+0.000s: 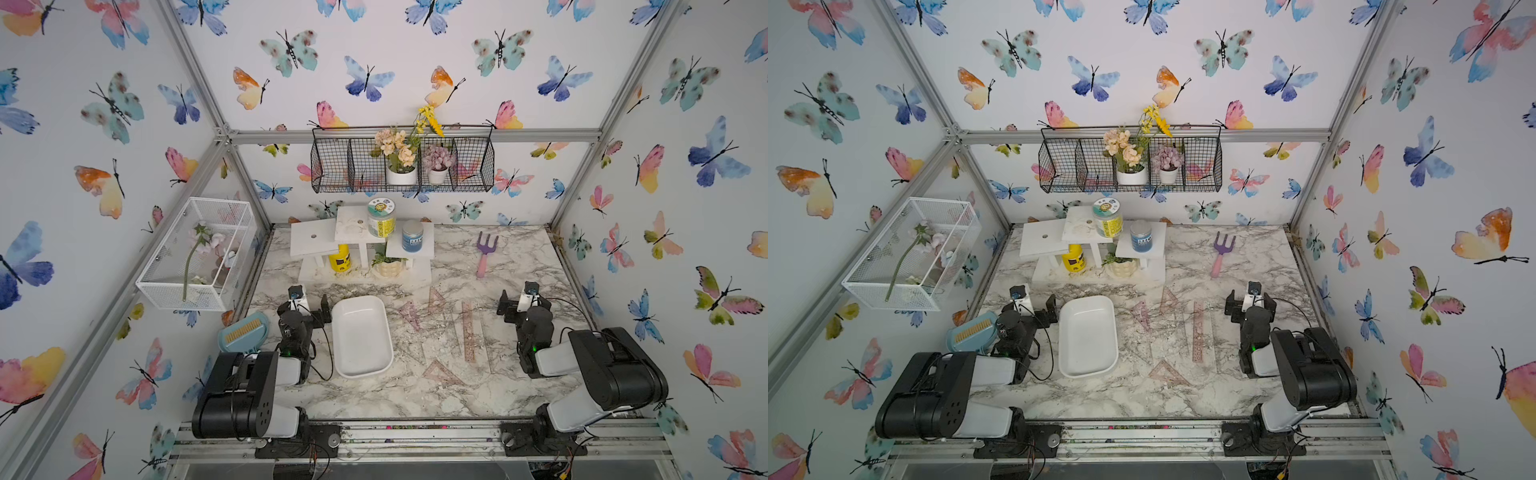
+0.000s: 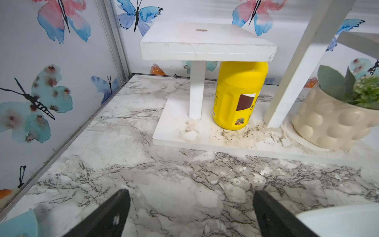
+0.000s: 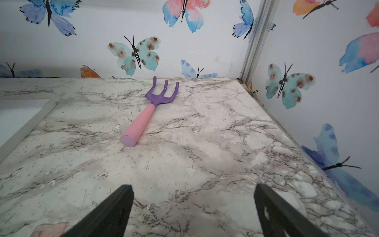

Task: Put the scattered rulers into the storage box
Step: Pick up the ruler from the center of the board.

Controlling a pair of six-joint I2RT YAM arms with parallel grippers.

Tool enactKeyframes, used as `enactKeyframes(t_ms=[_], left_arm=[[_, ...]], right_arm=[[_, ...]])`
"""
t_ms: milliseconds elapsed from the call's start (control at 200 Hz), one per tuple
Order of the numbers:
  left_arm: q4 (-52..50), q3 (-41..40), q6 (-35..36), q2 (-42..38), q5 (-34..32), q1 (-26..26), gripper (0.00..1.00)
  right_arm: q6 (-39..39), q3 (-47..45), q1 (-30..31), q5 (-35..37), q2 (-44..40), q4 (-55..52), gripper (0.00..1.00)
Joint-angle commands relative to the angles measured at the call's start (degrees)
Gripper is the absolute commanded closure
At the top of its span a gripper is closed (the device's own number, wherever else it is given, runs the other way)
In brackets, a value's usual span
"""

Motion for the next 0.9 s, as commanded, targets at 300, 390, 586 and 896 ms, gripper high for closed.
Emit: enactKeyframes(t_ms=[300,390,586,896], left_arm=[[-0.35,0.75,0.49,-0.79,1.47,-0.01,0.01],[-0.34,0.75,0.51,-0.79,1.47,0.03,0.01],[-0.39,0.79,0.52,-0.79,1.53,0.01,0.01],[0.16,1.03,-1.01,-1.77,-2.27,0.05,0.01]], right_arm=[[0.65,0.56,-0.17,-0.32,-0.30,0.25,0.02],[0.65,0.57,-0.17,-0.32,-0.28,0.25,0.02],[0.69,0.54,-0.23,-0.39,-0.28,0.26,0.02],[0.47,0.21,-0.34,-0.53,-0.65,1.08,0.02]])
